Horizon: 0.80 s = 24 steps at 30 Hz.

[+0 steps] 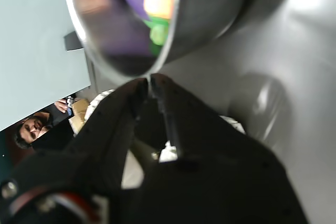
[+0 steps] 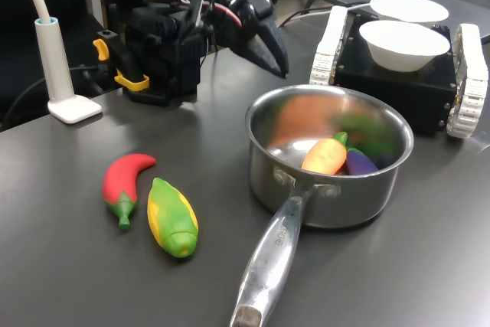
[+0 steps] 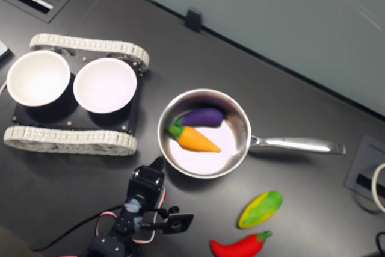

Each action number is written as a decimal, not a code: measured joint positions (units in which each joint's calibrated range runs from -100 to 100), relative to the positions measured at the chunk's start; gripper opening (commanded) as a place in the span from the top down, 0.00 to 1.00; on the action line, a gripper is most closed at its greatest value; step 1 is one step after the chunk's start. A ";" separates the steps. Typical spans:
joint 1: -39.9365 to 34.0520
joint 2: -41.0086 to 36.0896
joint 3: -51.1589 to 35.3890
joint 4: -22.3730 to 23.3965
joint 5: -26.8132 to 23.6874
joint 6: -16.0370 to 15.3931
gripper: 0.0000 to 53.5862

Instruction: Pick up the carrot and place them in the pan

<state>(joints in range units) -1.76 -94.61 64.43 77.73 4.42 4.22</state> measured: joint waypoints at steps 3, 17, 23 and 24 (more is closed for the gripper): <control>0.00 0.00 3.08 0.00 0.00 0.00 1.00; 0.99 0.00 12.22 0.34 0.00 -1.01 1.00; 1.43 0.00 12.31 0.34 0.00 -1.19 1.00; 1.65 0.00 12.31 0.34 0.00 -1.29 1.00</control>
<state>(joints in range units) -0.11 -94.61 76.74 78.07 4.42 2.94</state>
